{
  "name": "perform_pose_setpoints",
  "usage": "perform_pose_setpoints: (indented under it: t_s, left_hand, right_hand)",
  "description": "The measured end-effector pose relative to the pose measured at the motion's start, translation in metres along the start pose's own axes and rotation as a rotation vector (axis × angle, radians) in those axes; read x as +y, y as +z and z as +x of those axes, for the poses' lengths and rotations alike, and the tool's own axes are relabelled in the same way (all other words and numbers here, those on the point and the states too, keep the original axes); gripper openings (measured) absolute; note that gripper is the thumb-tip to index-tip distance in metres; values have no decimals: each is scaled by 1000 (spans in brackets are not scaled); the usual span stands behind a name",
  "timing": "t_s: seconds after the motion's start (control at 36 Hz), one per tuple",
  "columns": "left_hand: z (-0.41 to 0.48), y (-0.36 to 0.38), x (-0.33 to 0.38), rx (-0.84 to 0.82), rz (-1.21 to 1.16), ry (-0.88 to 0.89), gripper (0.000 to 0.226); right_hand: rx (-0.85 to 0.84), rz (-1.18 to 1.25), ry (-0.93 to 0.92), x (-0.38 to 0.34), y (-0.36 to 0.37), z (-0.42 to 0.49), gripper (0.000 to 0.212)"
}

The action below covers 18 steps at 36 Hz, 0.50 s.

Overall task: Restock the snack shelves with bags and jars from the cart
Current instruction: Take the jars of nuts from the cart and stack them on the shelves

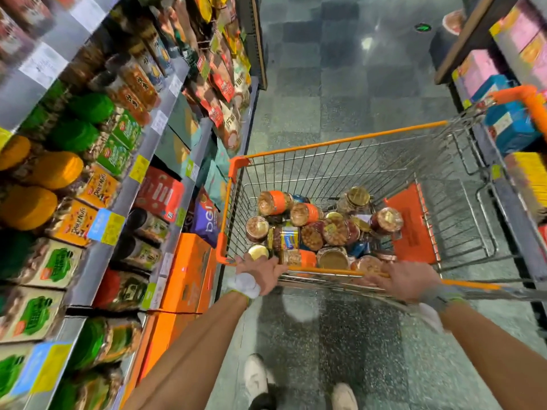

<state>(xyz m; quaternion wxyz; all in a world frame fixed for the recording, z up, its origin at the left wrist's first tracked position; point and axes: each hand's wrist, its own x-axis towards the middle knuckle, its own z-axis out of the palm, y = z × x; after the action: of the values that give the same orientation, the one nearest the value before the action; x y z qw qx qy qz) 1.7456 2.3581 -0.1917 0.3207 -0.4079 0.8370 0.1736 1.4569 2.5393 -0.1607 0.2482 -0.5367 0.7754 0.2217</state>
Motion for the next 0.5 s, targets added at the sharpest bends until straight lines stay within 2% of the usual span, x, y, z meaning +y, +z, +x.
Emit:
perform_pose_setpoints:
  t_s: [0.06, 0.14, 0.25, 0.33, 0.5]
  left_hand:
    - [5, 5, -5, 53, -8, 21, 56]
    - [9, 4, -9, 127, -21, 63, 35]
    - [23, 1, -17, 89, -84, 72, 42]
    - [29, -1, -21, 110, -100, 50, 38]
    - [34, -9, -29, 63, -46, 43, 45]
  right_hand:
    - [-35, 17, 18, -2, -5, 4, 92]
    - [-75, 46, 28, -3, -15, 9, 96]
    - [-126, 69, 57, -6, -29, 15, 97]
    - [-133, 70, 65, -10, -35, 19, 100]
    - [-154, 101, 72, -15, -35, 24, 114]
